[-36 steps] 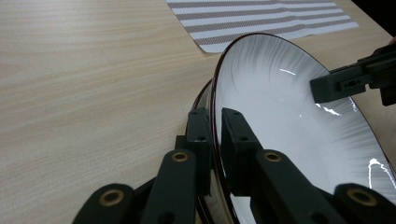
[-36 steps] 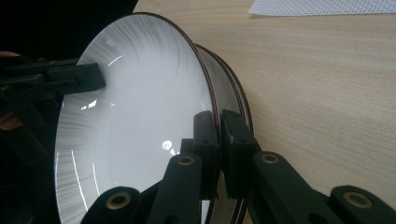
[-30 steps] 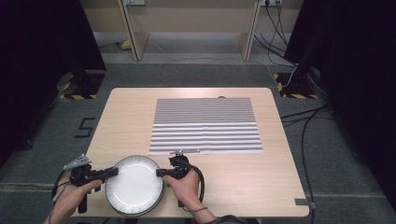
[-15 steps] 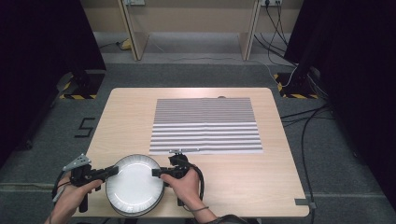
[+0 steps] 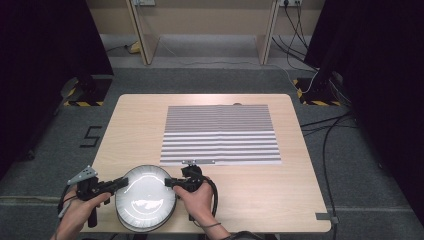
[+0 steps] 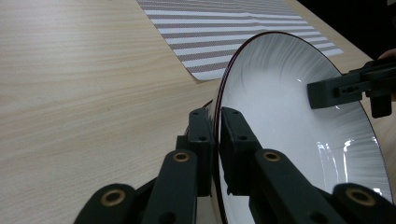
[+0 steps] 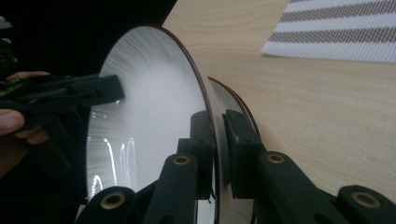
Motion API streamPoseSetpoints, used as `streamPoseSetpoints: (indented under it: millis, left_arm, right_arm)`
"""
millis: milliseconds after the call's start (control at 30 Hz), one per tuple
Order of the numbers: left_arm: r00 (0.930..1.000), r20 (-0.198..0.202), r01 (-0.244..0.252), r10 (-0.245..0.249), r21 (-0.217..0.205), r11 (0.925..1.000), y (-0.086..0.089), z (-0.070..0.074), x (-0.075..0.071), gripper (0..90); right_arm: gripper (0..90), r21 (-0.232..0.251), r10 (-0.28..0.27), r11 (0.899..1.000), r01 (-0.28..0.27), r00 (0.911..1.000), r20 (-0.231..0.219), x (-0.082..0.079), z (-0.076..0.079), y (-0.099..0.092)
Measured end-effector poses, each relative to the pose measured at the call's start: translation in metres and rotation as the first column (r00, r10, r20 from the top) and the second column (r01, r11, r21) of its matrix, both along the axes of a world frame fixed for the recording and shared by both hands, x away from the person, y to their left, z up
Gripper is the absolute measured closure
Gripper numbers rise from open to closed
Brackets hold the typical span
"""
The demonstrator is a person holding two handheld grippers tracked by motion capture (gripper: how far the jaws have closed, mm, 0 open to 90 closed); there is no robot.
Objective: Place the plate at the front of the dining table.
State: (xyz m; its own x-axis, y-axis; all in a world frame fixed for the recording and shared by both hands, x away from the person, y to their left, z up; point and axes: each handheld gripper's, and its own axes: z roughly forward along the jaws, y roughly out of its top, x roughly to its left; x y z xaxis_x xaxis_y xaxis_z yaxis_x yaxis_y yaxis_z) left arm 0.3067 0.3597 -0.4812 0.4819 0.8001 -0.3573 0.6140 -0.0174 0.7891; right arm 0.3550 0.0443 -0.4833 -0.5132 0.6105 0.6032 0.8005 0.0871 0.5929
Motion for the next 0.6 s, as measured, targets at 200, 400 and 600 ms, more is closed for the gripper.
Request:
streamPoseSetpoints:
  millis: [200,400,600]
  left_arm:
    - [0.9985,-0.050,0.021,-0.023,-0.048,0.9986,0.0015,-0.0069,0.0019,73.5]
    - [0.9967,-0.073,0.034,-0.036,-0.029,0.9990,0.0035,-0.0061,0.0001,73.7]
    - [0.9972,-0.072,0.017,-0.021,-0.046,0.9988,0.0035,-0.0016,0.0038,82.1]
  right_arm:
    - [83.4,-0.011,-0.010,1.000,0.010,0.9999,0.003,-0.0026,-0.0010,0.0003]
    - [83.3,-0.006,-0.029,1.000,0.029,0.9994,0.019,-0.0030,-0.0005,0.0001]
    - [82.9,0.001,-0.042,0.999,0.042,0.9977,0.054,-0.0039,0.0045,-0.0010]
